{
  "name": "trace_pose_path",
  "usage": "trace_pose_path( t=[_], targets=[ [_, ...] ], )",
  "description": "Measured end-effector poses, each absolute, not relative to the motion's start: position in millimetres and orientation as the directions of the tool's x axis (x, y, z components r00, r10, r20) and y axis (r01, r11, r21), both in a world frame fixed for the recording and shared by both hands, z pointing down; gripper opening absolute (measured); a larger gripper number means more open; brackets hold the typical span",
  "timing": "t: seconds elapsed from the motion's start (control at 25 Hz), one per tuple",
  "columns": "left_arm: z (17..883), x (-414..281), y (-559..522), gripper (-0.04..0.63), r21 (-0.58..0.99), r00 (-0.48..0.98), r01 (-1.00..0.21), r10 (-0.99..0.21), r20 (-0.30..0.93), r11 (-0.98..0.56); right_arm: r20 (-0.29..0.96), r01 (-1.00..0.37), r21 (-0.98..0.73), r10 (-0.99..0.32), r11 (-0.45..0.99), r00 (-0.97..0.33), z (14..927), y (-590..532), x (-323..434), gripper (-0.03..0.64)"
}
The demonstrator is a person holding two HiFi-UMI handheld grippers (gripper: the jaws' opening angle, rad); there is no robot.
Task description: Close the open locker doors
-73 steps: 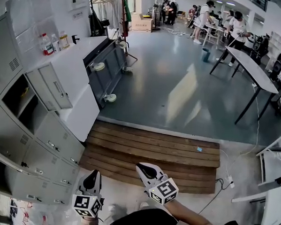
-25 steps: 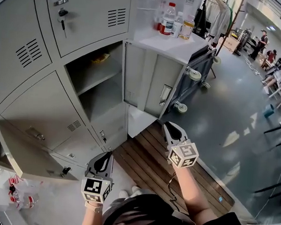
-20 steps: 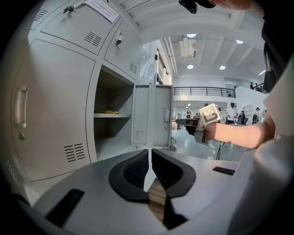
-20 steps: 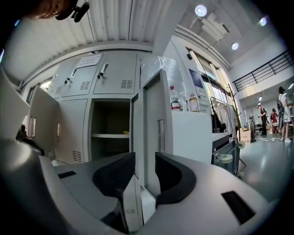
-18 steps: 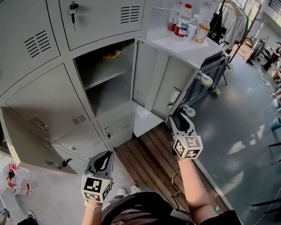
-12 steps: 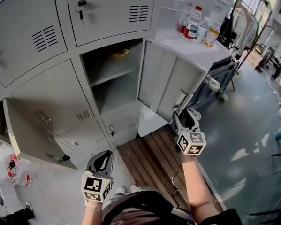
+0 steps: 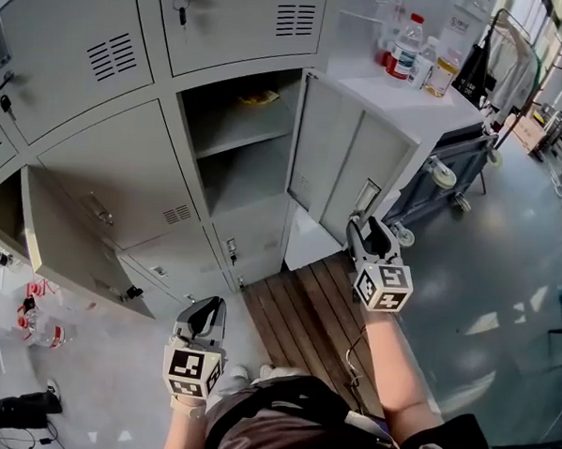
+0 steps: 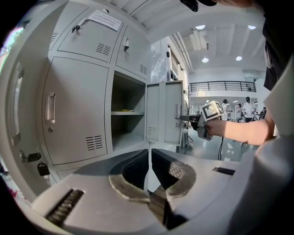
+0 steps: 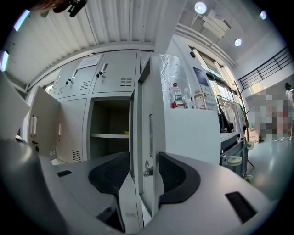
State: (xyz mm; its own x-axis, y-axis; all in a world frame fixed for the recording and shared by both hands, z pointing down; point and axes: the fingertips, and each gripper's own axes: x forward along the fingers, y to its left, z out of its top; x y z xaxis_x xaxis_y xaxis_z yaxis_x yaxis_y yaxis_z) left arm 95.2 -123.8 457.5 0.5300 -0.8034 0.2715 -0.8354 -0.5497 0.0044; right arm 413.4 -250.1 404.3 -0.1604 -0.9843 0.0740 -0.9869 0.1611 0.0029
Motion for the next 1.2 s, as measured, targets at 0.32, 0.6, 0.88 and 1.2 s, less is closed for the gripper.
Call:
trace_pose_path(
  t=[0.32, 0.6, 0.88, 1.2],
  targets=[
    [465.9, 95.1, -106.4, 0.037, 0.003, 0.499, -0.855, -0.819, 0.282, -0.519, 0.057, -0.965, -0.013, -0.963, 0.263, -0.264, 404.9, -229.3, 379.1, 0.155],
    [469.8, 73.6, -94.2, 0.037, -0.003, 0.449, -0.882, -0.843, 0.296, -0.471, 0.040, -0.936, -0.015, -0.935, 0.353, -0.353, 406.0, -215.8, 332.9, 0.099],
    [472.9, 36.1, -80.2, 0.037, -0.018, 0.375, -0.916, -0.873, 0.310, -0.400, 0.025, -0.871, -0.028, -0.871, 0.491, -0.491, 406.5, -214.2, 260.4, 0.091],
    [481.3, -12.2, -61.2, 0.037, -0.012, 0.275, -0.955, -0.903, 0.331, -0.295, 0.013, -0.800, -0.025, -0.800, 0.600, -0.600, 403.0, -232.3, 188.6, 0.091]
  ],
)
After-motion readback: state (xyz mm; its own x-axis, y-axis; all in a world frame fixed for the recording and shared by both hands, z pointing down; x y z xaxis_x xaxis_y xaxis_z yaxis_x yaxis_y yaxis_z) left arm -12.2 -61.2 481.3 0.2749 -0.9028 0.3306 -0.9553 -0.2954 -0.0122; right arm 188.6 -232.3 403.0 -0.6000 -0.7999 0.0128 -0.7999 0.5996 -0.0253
